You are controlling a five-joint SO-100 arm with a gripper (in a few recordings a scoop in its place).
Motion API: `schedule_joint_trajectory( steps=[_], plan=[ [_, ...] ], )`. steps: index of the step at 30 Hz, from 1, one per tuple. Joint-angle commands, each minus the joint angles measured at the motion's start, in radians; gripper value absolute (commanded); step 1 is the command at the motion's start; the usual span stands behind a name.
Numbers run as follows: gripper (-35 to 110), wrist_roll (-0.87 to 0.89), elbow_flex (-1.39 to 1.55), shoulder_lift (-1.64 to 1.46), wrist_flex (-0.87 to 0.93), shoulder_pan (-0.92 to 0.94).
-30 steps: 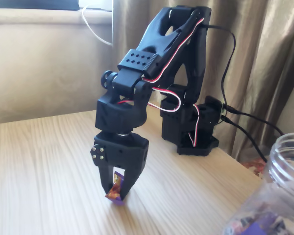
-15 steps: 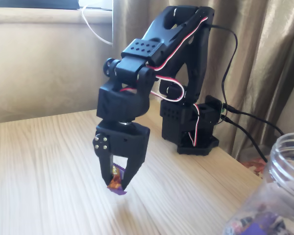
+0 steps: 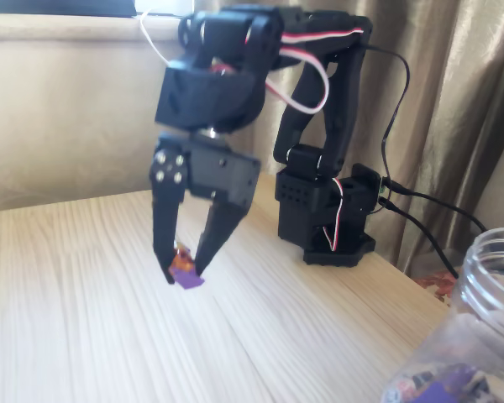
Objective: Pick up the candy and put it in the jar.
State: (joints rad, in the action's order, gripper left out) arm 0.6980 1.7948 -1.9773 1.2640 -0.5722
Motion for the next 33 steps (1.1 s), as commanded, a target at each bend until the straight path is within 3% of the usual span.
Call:
schedule_joint_trajectory(
  steps=[1,16,22,33],
  plan=[
    [0,-0.025,-0.106,-0.124,0.026,-0.087],
    [0,-0.055,-0.201,-0.264,-0.028,-0.514],
    [0,-0.166,-0.014,-0.42,-0.255,-0.638],
    [0,-0.275,0.112,-0.514,-0.373,-0.811]
  ],
)
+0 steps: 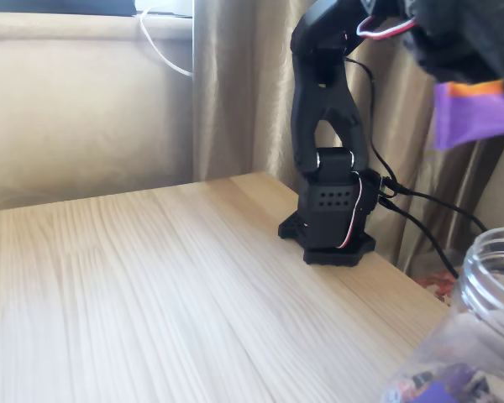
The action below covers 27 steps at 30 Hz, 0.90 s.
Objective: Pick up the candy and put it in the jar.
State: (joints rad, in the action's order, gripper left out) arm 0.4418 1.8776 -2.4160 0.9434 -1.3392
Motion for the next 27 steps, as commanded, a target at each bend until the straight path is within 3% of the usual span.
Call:
schedule_joint_trajectory(
  steps=[1,13,27],
  plan=[
    [0,-0.029,0.051,-0.089,-0.066,-0.058],
    [0,-0.049,0.147,-0.098,-0.123,-0.147],
    [2,0.005,0.176,-0.063,-0.215,-0.123]
  ],
)
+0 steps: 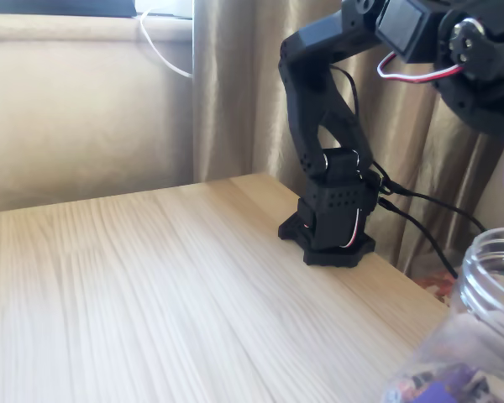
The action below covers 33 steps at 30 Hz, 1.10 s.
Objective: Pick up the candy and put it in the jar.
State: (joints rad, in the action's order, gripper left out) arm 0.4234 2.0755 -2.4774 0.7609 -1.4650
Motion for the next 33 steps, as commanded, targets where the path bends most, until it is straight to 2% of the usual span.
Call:
schedule_joint_trajectory(
  steps=[1,11,15,23,25,28,33],
  plan=[
    [2,0.023,-0.028,0.008,-0.04,0.006],
    [4,0.055,-0.049,0.123,-0.121,0.023],
    [19,0.072,-0.048,0.126,-0.094,0.026],
    [27,0.08,-0.043,0.12,-0.083,0.034],
    [27,0.084,-0.043,0.112,-0.074,0.043],
    [0,0.104,-0.043,0.081,-0.044,0.097],
    [0,0.046,-0.055,-0.02,0.054,0.341]
  ],
)
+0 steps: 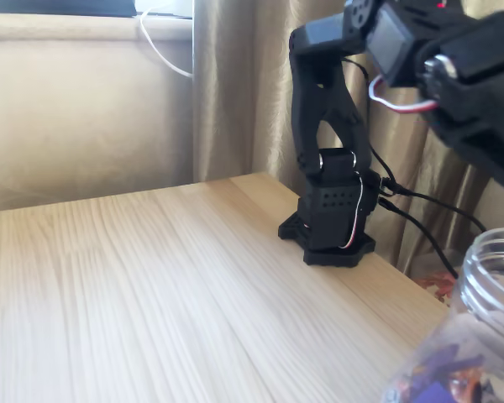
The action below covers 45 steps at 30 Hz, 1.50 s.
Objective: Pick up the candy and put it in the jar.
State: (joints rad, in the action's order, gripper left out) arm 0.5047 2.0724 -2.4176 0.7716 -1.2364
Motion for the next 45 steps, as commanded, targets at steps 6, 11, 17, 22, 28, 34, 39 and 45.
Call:
schedule_joint_trajectory(
  steps=[6,11,17,22,28,34,39,45],
  plan=[
    [0,-0.201,-0.054,-0.104,0.222,0.588],
    [0,-0.281,0.103,-0.19,0.264,0.911],
    [0,-0.339,0.589,-0.776,0.198,1.045],
    [0,-0.324,0.732,-0.945,0.321,1.086],
    [0,-0.314,0.89,-0.945,0.299,1.081],
    [0,-0.218,1.04,-0.945,0.311,1.043],
    [0,-0.213,1.04,-0.945,0.311,1.045],
    [0,-0.104,1.046,-0.945,0.334,1.143]
  ],
)
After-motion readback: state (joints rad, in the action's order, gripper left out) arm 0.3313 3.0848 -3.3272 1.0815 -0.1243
